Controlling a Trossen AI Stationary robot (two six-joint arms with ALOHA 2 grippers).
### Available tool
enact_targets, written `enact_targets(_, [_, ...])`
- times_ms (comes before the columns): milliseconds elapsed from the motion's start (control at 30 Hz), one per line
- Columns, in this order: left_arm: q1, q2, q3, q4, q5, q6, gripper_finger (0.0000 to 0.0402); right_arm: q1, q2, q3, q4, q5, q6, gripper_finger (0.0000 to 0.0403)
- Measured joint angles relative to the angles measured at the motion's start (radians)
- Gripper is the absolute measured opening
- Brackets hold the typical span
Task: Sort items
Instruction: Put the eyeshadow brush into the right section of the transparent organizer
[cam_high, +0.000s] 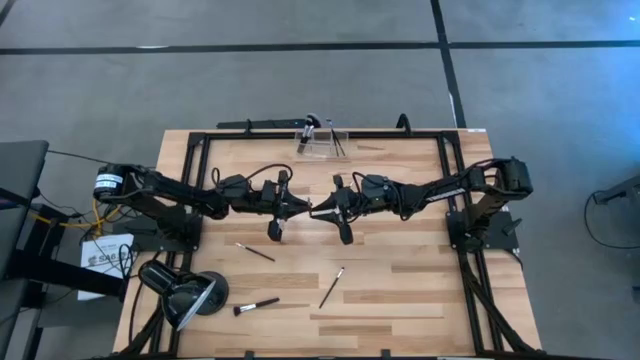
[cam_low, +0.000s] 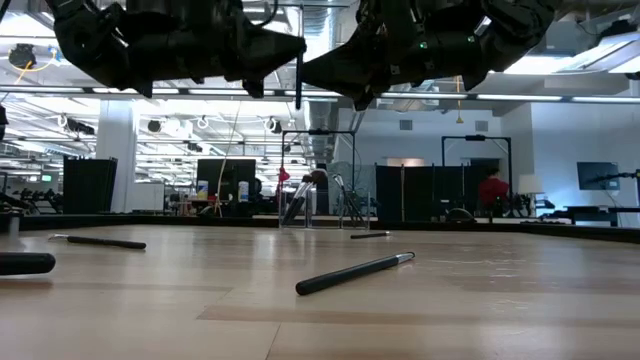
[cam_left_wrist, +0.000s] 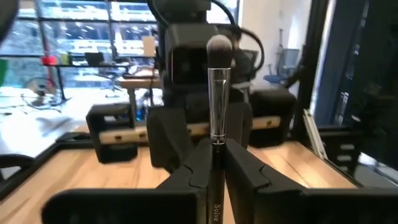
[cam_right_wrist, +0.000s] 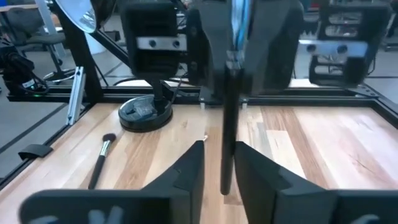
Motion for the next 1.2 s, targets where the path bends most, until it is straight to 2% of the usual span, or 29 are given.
enact_targets(233, [0.030,0.001,-0.001,-0.041,0.110,0.004,0.0021,-0.001,-0.030,0.000,-0.002,-0.022,-0.014,0.0135])
enact_targets(367, [0.042,0.001,-0.002,-0.057,0.118,0.004,0.0023,0.003,-0.076,0.000,0.005,-0.019,-0.014,0.0162])
enact_targets(567, [0.028,0.001,-0.002,-0.050,0.055,0.004,0.0026,0.022,-0.087,0.001,-0.001,0.107,-0.014,0.0188])
enact_targets(700, [-0.001,0.002,-0.002,-0.043,0.009,0.047,0.0021,0.021,-0.077,0.000,-0.007,0.145,-0.014,0.0198])
enact_targets(900, [-0.053,0.002,-0.002,-0.040,-0.114,0.137,0.0029,0.024,-0.077,0.001,0.039,0.151,-0.014,0.0203])
enact_targets(1200, [-0.059,0.002,0.015,-0.037,-0.123,0.129,0.0028,0.034,-0.068,0.001,0.053,0.150,0.013,0.0186])
